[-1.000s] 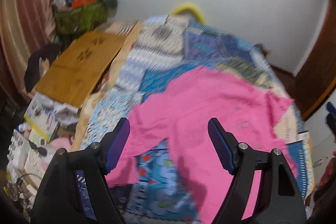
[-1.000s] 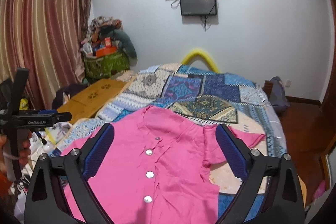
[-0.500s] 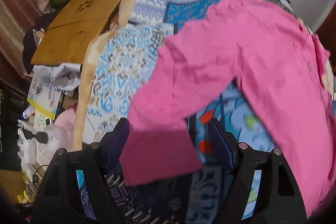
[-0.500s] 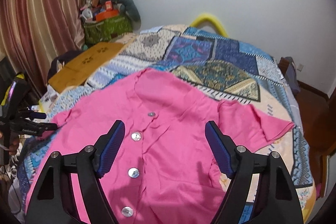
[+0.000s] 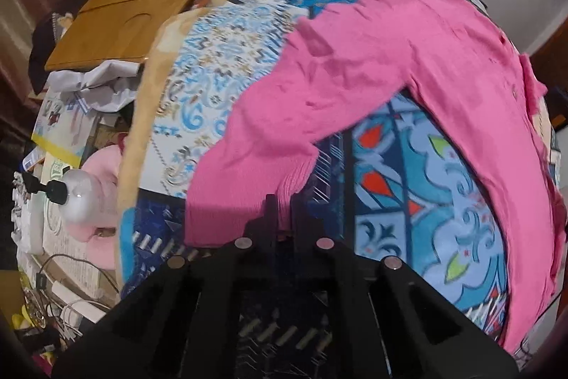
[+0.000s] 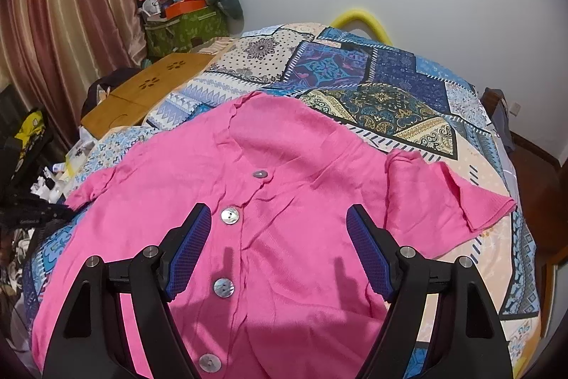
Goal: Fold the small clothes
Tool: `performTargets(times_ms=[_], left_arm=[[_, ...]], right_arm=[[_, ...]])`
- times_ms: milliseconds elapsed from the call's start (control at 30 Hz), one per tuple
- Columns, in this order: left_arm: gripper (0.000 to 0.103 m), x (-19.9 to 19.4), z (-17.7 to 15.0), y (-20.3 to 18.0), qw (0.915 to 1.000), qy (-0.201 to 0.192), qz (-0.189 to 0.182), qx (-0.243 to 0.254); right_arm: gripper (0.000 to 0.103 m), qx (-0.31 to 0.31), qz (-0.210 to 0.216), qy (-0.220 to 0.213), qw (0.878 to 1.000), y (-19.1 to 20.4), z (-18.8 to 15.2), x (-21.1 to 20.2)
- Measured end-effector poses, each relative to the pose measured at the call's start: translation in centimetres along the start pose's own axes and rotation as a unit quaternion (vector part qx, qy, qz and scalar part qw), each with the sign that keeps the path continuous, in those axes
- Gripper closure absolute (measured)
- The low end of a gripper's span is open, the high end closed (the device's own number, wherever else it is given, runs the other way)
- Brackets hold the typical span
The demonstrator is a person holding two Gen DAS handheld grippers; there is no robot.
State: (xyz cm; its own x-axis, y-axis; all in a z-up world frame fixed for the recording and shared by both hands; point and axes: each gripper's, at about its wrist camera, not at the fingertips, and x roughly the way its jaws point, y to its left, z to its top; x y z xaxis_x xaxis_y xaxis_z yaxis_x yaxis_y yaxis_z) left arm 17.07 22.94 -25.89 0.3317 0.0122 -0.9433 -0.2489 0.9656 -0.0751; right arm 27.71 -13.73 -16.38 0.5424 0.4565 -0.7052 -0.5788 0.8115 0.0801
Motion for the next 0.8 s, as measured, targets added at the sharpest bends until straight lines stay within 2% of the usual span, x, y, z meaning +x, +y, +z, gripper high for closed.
performTargets(times_ms=[133, 233, 367, 467, 567, 667, 800], left_arm=[[0.098, -2.7, 2.4, 0.2, 0.9992, -0.032, -0.016, -0.018], [0.098, -6.0, 5.2, -1.1, 0.9966, -0.072, -0.037, -0.014], [0.098, -10.3, 9.4, -4.5, 0.9889, -0.124, -0.081, 0.005], [0.098, -12.2, 11.8, -7.6, 0.9833, -0.145, -0.107, 0.025], [0.098, -13.0, 14.0, -11.5, 0.978, -0.151, -0.137, 0.045], [0.098, -12.5, 15.6, -15.7, 0.9745, -0.139, -0.163, 0.066], [0.098, -9.8, 16.9, -21.2, 0.9724, -0.111, -0.179, 0.099]], right_arm=[[0.027, -0.003, -0.003, -0.007, 1.0, -0.2, 0.1, -0.4], [0.027, -0.006, -0.005, -0.01, 1.0, -0.4, 0.4, -0.6], [0.027, -0.002, 0.0, -0.019, 1.0, -0.8, 0.7, -0.9], [0.027, 0.004, 0.007, -0.028, 1.0, -1.2, 1.1, -1.2], [0.027, 0.007, 0.013, -0.037, 0.999, -1.6, 1.5, -1.6], [0.027, 0.011, 0.019, -0.044, 0.999, -2.0, 1.8, -1.9], [0.027, 0.014, 0.025, -0.044, 0.999, -2.7, 1.9, -2.0]])
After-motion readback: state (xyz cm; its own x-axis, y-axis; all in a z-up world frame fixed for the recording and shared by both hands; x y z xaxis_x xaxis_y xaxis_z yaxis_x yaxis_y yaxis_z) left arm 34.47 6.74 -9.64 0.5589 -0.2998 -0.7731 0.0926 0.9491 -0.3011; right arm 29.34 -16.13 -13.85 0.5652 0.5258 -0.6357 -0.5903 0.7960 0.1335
